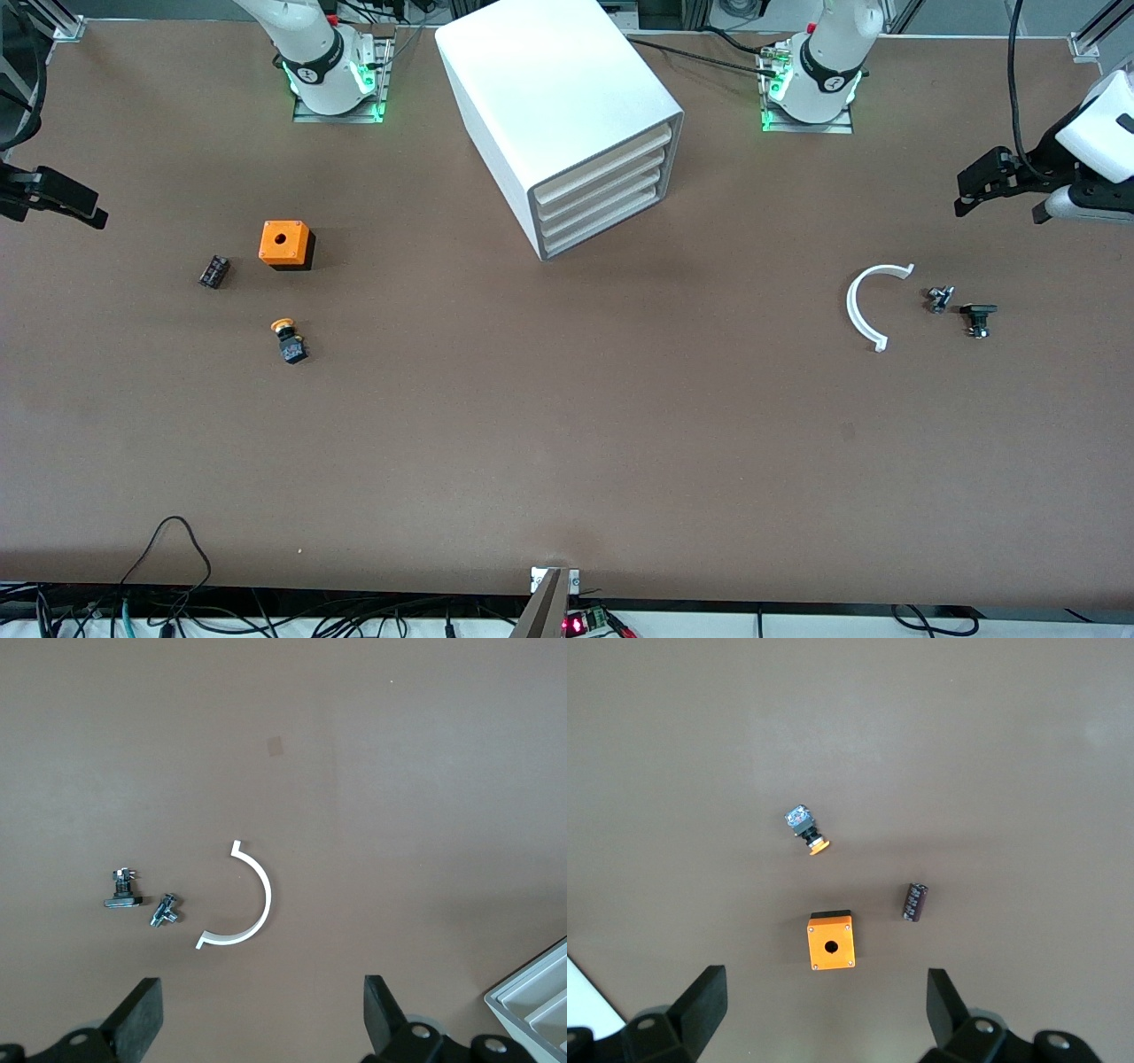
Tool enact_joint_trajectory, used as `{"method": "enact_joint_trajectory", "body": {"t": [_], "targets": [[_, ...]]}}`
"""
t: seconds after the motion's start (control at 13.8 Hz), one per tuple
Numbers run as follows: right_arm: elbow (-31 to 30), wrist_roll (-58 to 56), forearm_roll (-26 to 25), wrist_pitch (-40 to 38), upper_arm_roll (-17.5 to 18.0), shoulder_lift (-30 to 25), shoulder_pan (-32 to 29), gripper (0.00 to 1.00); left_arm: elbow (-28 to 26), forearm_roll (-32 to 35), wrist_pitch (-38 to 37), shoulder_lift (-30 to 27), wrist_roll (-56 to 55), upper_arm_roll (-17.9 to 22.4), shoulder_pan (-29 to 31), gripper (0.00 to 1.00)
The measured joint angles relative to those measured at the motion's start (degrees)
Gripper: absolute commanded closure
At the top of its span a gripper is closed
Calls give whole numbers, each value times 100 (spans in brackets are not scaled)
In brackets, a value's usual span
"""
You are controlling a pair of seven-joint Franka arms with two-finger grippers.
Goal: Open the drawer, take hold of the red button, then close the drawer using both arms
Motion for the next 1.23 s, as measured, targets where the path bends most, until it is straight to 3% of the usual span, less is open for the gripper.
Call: {"method": "enact_joint_trajectory", "body": {"t": [1.23], "targets": [[-40, 0, 0, -11, 5, 12, 13, 0, 176, 0, -5, 394, -4, 20, 73, 0]]}}
